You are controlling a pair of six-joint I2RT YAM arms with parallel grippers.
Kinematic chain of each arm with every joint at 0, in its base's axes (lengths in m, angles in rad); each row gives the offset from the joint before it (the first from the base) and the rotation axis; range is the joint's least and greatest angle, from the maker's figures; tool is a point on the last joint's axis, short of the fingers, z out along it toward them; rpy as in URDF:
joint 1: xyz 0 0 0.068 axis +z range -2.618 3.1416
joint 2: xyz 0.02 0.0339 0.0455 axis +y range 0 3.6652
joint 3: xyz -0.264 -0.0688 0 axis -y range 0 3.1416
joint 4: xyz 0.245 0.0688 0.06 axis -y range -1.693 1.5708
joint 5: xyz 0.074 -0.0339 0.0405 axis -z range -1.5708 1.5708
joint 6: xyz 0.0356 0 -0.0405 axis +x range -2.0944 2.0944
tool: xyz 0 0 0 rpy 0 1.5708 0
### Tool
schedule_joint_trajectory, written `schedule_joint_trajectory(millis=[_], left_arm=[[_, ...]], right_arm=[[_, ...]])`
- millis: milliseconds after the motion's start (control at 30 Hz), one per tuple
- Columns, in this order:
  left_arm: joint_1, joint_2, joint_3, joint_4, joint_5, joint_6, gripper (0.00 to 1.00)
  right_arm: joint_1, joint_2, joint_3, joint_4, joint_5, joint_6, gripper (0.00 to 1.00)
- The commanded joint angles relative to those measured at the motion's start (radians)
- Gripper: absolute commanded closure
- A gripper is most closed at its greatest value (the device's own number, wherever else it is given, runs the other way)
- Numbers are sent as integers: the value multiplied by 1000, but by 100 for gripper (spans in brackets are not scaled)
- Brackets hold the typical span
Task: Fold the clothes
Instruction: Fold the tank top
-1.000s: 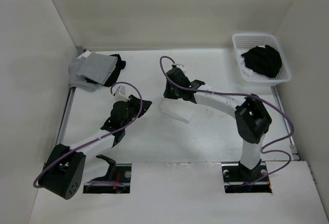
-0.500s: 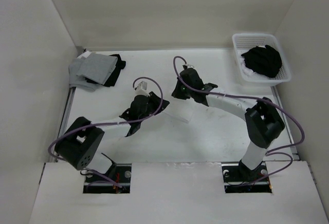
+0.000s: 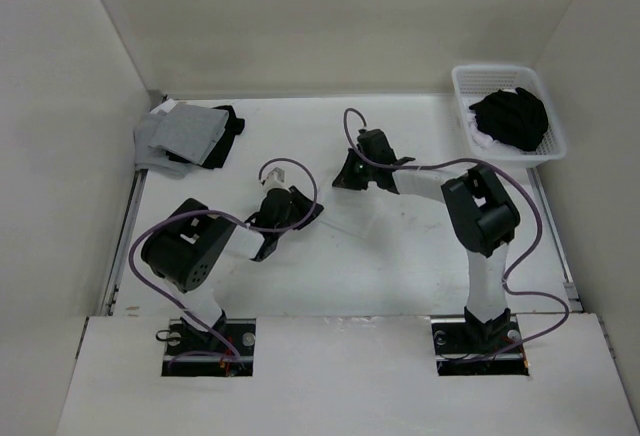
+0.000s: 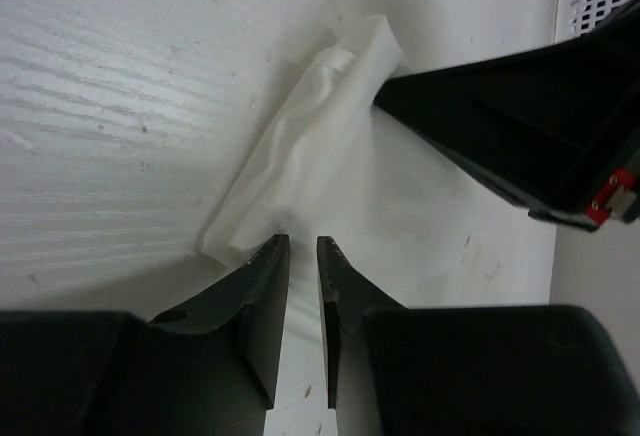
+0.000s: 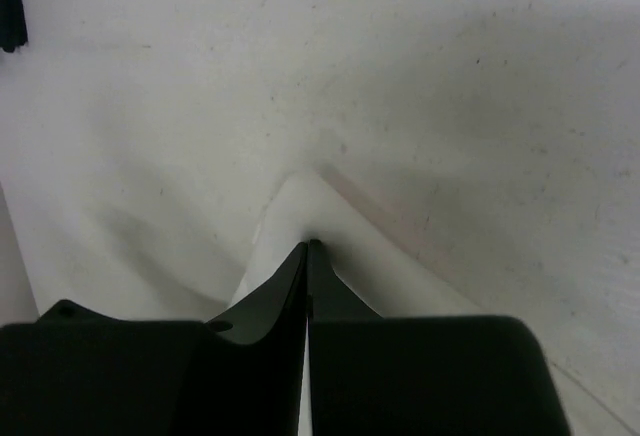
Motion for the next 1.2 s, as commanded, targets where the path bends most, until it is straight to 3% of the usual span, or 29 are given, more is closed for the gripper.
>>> schedule_joint_trajectory(millis=[0,100,267,433,633,800,1033,1167], left_arm=[[4,-56,-56,63,8,-16,83],[-4,-122,-95,64,5,-21,81],[-5,-258,-134,20,-27,3,79],[25,-419,-136,-139,-76,83,67],[62,-490,-71,-374,-179,247,55],[104,-507,-48,-515,-209,290,51],[161,-510,-30,-568,-197,283,50],[164,-516,-13,-572,-196,293,51]], right_arm=[[-20,21,82,55,-40,21,96],[-48,14,102,57,-43,24,95],[-87,-79,90,103,-72,51,86],[-101,-274,-83,167,-36,32,75],[-124,-552,-376,261,102,27,63],[-130,-742,-562,292,254,-14,53],[-155,-799,-728,396,461,-38,50],[-160,-820,-765,424,556,-41,54]])
